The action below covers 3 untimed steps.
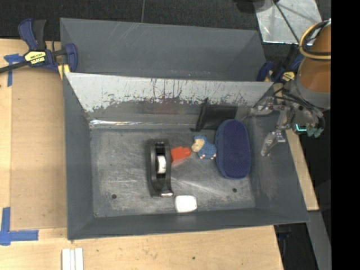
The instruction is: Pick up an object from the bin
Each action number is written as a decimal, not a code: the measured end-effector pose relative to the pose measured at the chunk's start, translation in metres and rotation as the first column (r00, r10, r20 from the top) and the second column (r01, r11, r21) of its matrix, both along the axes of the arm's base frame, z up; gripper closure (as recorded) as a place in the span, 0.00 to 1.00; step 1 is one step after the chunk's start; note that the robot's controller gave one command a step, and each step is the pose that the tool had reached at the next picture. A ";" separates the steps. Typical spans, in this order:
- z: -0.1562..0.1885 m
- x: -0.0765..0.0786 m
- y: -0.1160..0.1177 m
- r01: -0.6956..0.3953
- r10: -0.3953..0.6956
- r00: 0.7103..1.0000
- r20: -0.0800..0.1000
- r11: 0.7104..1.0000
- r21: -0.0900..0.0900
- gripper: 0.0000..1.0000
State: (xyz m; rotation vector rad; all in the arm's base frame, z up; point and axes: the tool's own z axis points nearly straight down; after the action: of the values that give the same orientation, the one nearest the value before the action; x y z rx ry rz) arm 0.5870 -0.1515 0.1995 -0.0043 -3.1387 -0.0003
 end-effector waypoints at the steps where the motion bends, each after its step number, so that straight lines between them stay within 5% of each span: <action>1: -0.108 -0.030 0.006 0.099 -0.099 0.995 0.023 0.995 -0.001 0.00; 2: -0.098 -0.024 0.035 0.445 -0.445 0.895 0.007 0.895 0.001 0.00; 3: -0.099 0.022 0.043 0.733 -0.733 0.680 -0.005 0.680 -0.005 0.00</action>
Offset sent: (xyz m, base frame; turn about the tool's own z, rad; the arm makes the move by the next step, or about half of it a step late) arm -0.0400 0.0081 -0.1295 0.1032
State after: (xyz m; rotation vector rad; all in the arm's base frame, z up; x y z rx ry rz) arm 0.6087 -0.1086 0.1004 -1.2567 -2.8690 0.0021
